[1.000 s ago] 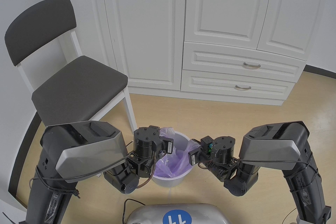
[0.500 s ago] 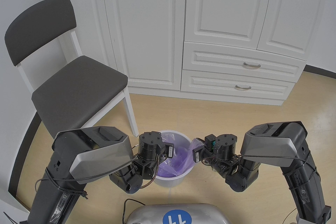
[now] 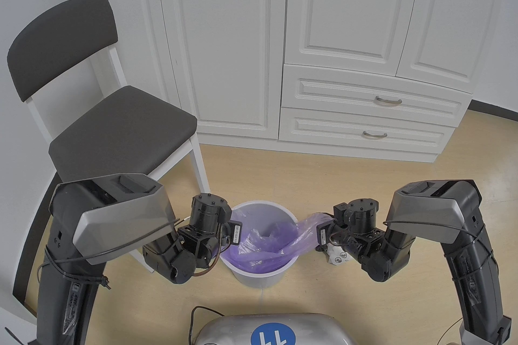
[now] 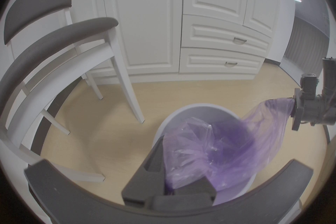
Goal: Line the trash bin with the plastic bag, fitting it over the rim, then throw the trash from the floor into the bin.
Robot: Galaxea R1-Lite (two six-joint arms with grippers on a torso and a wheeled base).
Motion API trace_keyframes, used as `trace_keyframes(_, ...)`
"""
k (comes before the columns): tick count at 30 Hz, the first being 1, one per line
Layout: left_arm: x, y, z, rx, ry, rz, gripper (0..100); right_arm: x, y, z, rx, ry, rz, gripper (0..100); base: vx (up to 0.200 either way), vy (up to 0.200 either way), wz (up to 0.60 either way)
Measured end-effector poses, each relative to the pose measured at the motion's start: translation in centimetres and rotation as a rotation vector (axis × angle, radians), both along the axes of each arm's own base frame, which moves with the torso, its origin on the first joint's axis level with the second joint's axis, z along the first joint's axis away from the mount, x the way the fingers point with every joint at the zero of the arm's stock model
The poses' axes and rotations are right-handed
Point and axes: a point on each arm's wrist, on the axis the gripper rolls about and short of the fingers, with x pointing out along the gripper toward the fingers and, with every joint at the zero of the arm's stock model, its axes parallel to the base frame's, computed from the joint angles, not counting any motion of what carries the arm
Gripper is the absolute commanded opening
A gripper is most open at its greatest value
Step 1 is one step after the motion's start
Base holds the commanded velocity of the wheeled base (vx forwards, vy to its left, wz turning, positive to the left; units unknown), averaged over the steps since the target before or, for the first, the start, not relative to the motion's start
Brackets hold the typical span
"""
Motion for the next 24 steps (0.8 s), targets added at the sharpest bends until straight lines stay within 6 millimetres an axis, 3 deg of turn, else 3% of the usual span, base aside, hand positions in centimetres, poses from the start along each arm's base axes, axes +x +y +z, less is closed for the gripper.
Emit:
trace_keyframes(10, 0.3, 3.1, 0.5, 0.067, 0.126, 0.020, 0, 0.5, -3.9, -1.2, -0.120, 0.144, -0.055, 0, 0.000, 0.000, 0.00)
trace_keyframes(24, 1.4, 6.5, 0.2, 0.096, 0.192, 0.038, 0, 0.2, -5.2, -1.2, -0.189, 0.234, -0.062, 0, 0.000, 0.000, 0.00)
